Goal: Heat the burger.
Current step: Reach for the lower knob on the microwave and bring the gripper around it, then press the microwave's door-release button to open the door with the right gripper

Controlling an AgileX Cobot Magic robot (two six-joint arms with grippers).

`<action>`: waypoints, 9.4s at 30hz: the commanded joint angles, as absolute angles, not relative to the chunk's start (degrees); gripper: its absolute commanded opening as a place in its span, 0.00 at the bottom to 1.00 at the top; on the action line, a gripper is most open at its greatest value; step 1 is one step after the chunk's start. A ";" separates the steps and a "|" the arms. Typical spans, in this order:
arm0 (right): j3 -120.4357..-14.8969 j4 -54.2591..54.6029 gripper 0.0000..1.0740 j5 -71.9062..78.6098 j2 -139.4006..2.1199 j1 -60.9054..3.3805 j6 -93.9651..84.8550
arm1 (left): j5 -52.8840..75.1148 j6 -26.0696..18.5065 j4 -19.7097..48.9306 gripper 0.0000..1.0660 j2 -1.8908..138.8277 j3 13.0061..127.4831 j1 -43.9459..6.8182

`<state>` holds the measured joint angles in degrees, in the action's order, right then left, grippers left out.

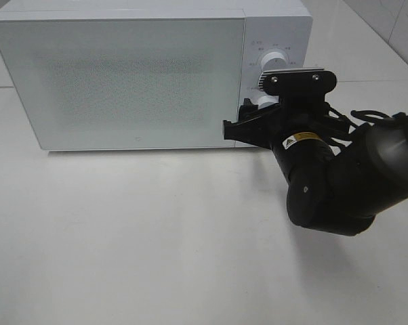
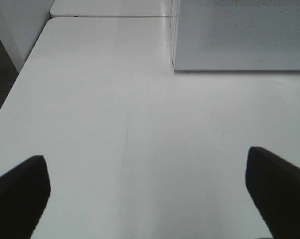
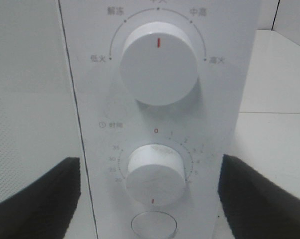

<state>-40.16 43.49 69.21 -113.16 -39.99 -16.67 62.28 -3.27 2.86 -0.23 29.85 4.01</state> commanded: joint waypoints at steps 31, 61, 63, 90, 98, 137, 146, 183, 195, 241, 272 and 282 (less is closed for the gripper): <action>-48.59 42.91 0.70 78.44 -120.89 -36.90 -17.13 | 61.42 -3.15 2.69 0.94 -1.66 29.68 4.30; -47.84 45.15 0.03 79.58 -119.12 -38.16 -18.85 | 61.42 -3.15 2.69 0.94 -1.26 29.68 4.30; -47.84 45.15 0.02 79.58 -119.12 -38.16 -18.85 | 61.42 -3.15 2.69 0.94 -1.26 29.68 4.30; -47.90 41.08 0.03 78.61 -119.12 -38.22 8.65 | 61.42 -3.15 2.69 0.94 -1.26 29.68 4.30; -47.90 37.99 0.03 78.15 -119.12 -38.22 21.08 | 61.42 -3.15 2.69 0.94 -1.26 29.68 4.30; -47.90 35.92 0.03 78.27 -119.12 -38.22 77.01 | 61.42 -3.15 2.69 0.94 -1.26 29.68 4.30; -47.90 36.61 0.04 78.27 -119.12 -38.22 77.86 | 61.42 -3.15 2.69 0.94 -1.26 29.68 4.30; -44.40 39.08 0.71 75.69 -116.65 -38.22 67.49 | 61.42 -3.15 2.69 0.94 -1.26 29.68 4.30; -37.59 33.46 0.70 57.87 -108.69 -38.16 52.65 | 61.42 -3.15 2.69 0.94 -1.26 29.68 4.30; -37.24 5.39 0.70 -39.88 -64.86 -22.00 -3.21 | 61.42 -3.15 2.69 0.94 -1.26 29.68 4.30; -36.90 0.46 0.70 -59.47 -13.69 -11.86 -1.15 | 61.42 -3.15 2.69 0.94 -1.26 29.68 4.30; -28.76 -0.74 0.70 -56.84 -0.29 -10.03 0.00 | 61.42 -3.15 2.69 0.94 -1.26 29.68 4.30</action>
<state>-29.85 0.00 -58.56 -2.98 -10.54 0.00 62.28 -3.27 2.81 -0.23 29.85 4.01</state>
